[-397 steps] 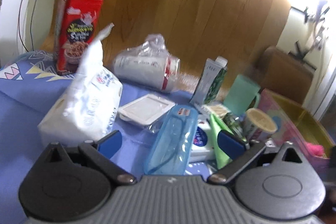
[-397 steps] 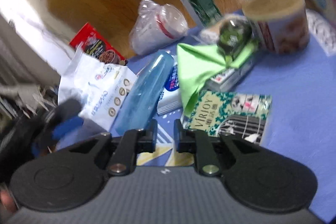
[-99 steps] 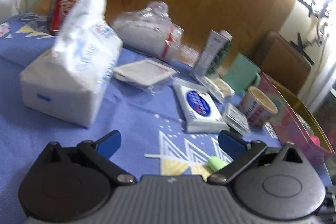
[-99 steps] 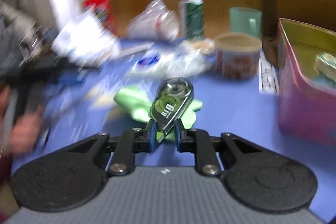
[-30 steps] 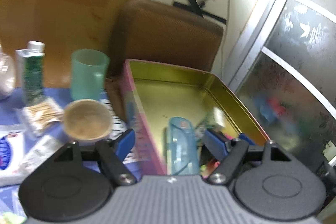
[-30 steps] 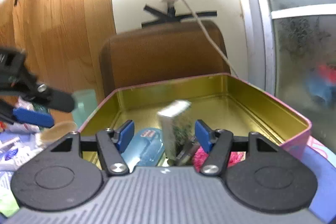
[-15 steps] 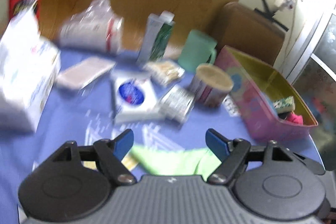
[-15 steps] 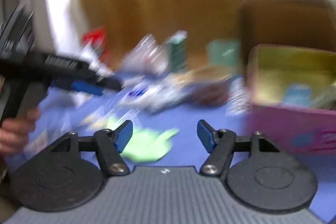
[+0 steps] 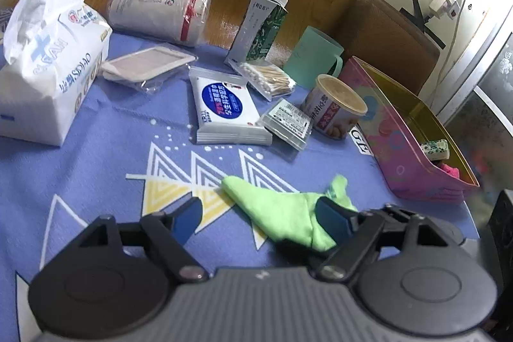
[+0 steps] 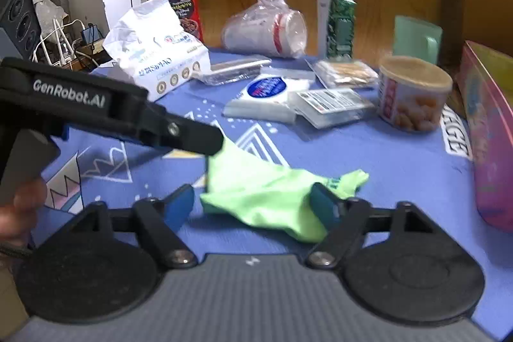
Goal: Organize soft objects
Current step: 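Grasp the green cloth with the left tool, then carry the green cloth into the pink tin and open the left tool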
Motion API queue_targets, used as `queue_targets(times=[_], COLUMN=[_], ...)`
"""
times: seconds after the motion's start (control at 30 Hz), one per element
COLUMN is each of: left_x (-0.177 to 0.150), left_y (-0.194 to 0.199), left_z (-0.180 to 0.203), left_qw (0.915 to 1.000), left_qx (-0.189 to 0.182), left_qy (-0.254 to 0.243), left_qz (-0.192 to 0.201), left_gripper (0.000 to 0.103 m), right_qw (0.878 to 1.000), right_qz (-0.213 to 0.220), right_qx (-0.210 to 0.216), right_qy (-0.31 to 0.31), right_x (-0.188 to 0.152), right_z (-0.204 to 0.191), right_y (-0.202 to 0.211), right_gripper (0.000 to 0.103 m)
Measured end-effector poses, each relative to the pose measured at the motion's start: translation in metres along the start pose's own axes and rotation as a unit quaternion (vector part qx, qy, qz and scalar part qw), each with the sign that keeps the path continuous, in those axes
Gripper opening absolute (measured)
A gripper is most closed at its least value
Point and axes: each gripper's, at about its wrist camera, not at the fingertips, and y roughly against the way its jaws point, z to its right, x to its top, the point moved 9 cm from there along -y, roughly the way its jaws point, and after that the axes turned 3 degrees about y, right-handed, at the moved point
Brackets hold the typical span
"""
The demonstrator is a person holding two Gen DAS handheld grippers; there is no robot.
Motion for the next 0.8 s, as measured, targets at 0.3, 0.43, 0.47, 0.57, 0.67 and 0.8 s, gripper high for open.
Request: queue_targets(times=[0.3, 0.43, 0.47, 0.57, 0.67, 0.8], left_x=[-0.001, -0.005, -0.006, -0.014, -0.022, -0.028], left_y=[-0.001, -0.007, -0.009, -0.017, -0.024, -0.028], left_z=[0.014, 0.032, 0.036, 0.051, 0.064, 0.078], left_qw=[0.9995, 0.9979, 0.9973, 0.9959, 0.9950, 0.9928], left_qx=[-0.029, -0.059, -0.066, -0.079, -0.079, -0.093], left_qy=[0.004, 0.005, 0.005, -0.002, -0.012, -0.016], left_qz=[-0.009, -0.025, -0.030, -0.046, -0.061, -0.074], left_gripper=[0.080, 0.081, 0.083, 0.084, 0.084, 0.084], right_qw=[0.999, 0.998, 0.998, 0.998, 0.997, 0.998], right_qz=[0.044, 0.059, 0.060, 0.058, 0.059, 0.063], right_qx=[-0.014, -0.025, -0.028, -0.025, -0.020, -0.014], right_qy=[-0.009, -0.014, -0.015, -0.031, -0.037, -0.027], right_x=[0.002, -0.004, -0.006, -0.014, -0.019, -0.020], right_z=[0.009, 0.018, 0.020, 0.026, 0.027, 0.024], right_y=[0.022, 0.040, 0.043, 0.049, 0.052, 0.055], right_gripper=[0.009, 0.010, 0.010, 0.010, 0.010, 0.010])
